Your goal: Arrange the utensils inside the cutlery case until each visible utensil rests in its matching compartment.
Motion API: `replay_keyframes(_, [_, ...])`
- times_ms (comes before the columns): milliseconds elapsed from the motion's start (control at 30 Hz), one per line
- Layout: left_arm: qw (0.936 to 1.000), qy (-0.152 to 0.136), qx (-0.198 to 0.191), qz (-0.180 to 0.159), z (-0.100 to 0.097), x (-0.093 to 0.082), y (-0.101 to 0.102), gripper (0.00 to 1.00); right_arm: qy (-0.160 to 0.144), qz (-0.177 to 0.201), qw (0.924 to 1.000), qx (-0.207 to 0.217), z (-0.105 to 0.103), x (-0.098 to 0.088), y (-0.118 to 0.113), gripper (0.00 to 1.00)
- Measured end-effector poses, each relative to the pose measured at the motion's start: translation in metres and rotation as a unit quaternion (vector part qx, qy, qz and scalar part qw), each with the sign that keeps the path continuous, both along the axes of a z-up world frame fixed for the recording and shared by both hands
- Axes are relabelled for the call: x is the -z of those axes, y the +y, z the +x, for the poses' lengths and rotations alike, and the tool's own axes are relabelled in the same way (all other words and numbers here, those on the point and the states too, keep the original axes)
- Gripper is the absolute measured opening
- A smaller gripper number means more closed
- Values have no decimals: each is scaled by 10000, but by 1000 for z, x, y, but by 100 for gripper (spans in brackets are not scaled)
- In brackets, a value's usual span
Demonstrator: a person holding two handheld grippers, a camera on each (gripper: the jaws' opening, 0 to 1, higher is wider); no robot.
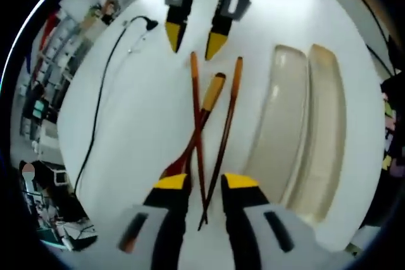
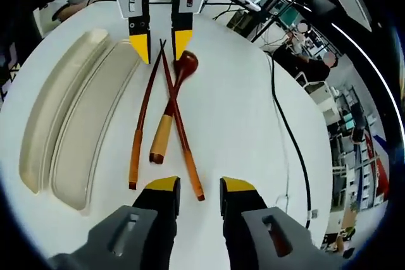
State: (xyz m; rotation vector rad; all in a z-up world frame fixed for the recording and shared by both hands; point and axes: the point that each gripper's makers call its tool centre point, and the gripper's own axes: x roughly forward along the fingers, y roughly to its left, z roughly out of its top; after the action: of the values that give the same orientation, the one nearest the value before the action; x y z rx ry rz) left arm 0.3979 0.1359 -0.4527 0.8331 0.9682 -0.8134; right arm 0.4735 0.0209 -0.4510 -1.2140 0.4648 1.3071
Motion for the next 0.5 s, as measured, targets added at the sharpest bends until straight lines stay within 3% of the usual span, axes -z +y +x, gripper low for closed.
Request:
replay_keyframes(100, [9999, 99, -19, 9, -2, 5, 2, 18, 145, 18, 9999, 17, -1, 6, 4, 21])
replay_keyframes(200, [9999, 13, 58, 91, -1, 8, 7, 17, 124, -108, 9999, 24, -1, 12, 3, 19])
replay_keyframes(267, [10000, 70, 29, 6, -1, 11, 6, 15, 255, -106, 9996, -42, -5, 13, 3, 15])
replay_keyframes(500, [9996, 226, -74, -147, -3, 16, 4, 5, 254, -128, 9996, -76, -4, 13, 5, 10])
